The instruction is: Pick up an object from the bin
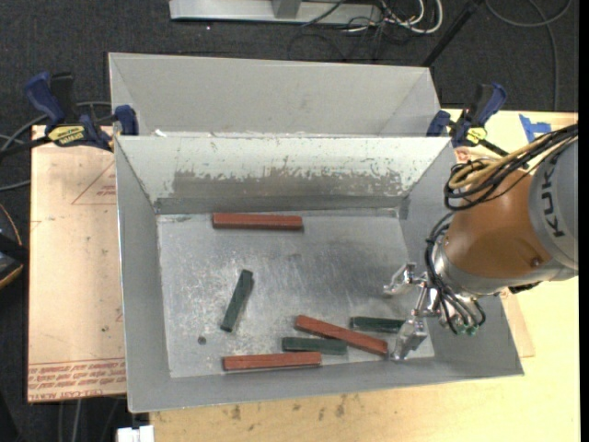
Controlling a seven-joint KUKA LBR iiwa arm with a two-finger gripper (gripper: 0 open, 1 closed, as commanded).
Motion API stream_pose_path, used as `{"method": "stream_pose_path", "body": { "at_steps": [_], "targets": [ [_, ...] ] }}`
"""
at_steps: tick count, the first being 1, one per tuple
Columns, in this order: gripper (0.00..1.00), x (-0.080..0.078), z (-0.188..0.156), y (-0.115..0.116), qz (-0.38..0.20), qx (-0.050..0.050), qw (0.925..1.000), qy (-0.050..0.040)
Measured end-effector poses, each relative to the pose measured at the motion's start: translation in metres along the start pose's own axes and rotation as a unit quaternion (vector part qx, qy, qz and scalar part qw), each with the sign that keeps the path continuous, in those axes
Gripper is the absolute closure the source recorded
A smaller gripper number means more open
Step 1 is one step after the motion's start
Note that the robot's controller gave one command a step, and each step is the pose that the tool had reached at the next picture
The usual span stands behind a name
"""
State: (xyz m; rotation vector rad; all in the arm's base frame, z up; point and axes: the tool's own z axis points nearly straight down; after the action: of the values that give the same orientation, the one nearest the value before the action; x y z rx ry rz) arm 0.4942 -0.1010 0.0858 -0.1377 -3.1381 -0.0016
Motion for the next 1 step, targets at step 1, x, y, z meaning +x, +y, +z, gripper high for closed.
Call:
{"method": "stream_pose_path", "body": {
  "at_steps": [1],
  "targets": [
    [1.00, 0.0000, 0.0000, 0.0000, 0.000, 0.000, 1.0000, 0.0001]
  ]
}}
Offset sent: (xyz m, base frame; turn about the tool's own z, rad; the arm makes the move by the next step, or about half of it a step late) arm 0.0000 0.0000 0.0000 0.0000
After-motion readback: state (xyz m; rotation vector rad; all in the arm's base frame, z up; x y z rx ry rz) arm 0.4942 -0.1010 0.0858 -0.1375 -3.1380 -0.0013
